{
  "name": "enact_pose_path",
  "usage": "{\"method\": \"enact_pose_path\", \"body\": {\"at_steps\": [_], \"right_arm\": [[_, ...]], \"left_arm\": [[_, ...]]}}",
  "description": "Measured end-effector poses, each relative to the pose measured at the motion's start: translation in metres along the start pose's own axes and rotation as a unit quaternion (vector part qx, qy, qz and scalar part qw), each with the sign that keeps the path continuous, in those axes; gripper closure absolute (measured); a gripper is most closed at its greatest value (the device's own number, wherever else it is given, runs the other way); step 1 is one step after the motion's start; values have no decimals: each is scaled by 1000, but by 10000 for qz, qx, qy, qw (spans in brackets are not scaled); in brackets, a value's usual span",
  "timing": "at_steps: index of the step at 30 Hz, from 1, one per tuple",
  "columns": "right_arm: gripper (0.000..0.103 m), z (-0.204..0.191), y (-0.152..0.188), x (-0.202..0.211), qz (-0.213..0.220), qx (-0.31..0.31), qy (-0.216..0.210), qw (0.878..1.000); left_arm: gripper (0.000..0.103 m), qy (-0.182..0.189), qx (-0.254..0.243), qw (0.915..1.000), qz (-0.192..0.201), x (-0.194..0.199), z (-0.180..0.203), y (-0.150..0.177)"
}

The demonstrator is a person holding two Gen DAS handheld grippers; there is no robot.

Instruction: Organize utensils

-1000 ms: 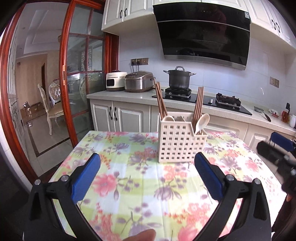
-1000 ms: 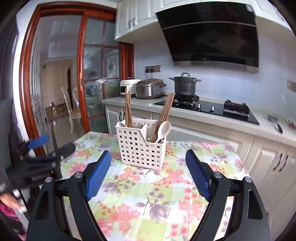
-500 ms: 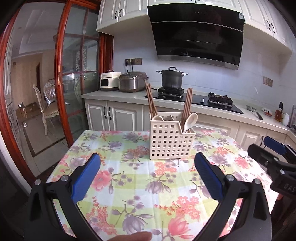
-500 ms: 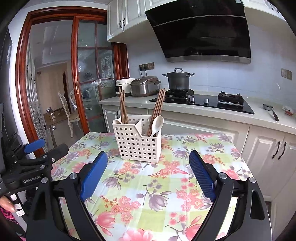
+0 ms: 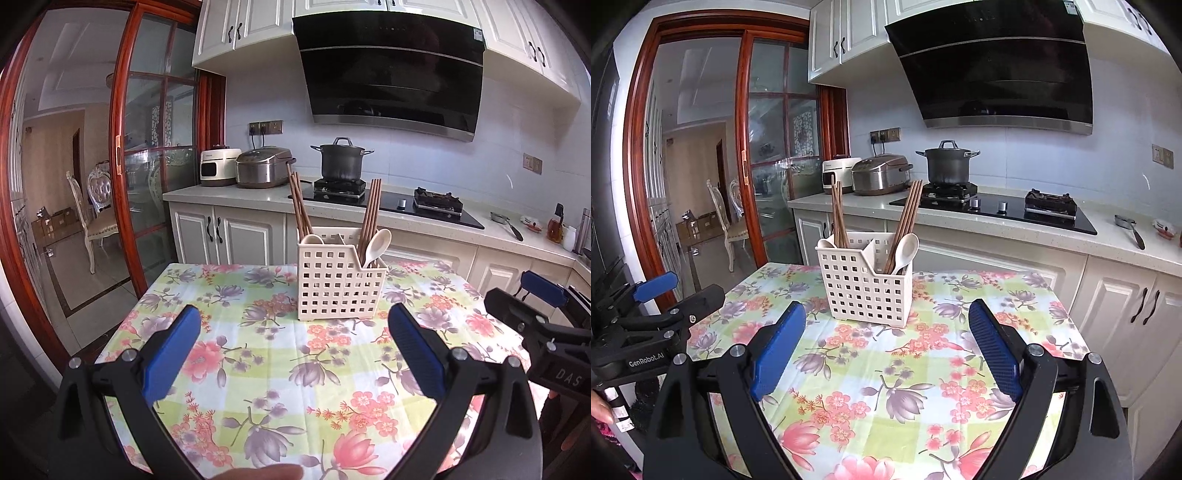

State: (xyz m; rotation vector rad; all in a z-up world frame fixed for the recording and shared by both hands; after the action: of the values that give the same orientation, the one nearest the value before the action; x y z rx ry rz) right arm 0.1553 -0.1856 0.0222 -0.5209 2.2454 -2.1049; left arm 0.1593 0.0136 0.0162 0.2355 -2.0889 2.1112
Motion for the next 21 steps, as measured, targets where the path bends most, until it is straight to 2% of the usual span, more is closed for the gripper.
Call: {"method": "enact_pose_path", "body": {"at_steps": [21], "right_arm": [[19, 2, 1, 1, 12, -53, -19, 10000]], "left_arm": [[5, 44, 16, 10000, -18, 2, 0, 1]]}}
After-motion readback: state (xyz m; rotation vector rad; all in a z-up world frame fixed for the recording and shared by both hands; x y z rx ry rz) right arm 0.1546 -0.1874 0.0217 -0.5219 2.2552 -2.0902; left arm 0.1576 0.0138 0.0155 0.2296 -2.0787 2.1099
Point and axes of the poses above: each gripper's, at about its wrist camera, not at the fingertips, and x roughly against the way its jaws point, z to its right, y to its underside, the point moved 8 cm from there along -x, roughly the way its jaws point, and after that the axes turned 10 degrees about z, right-handed, at the moved point
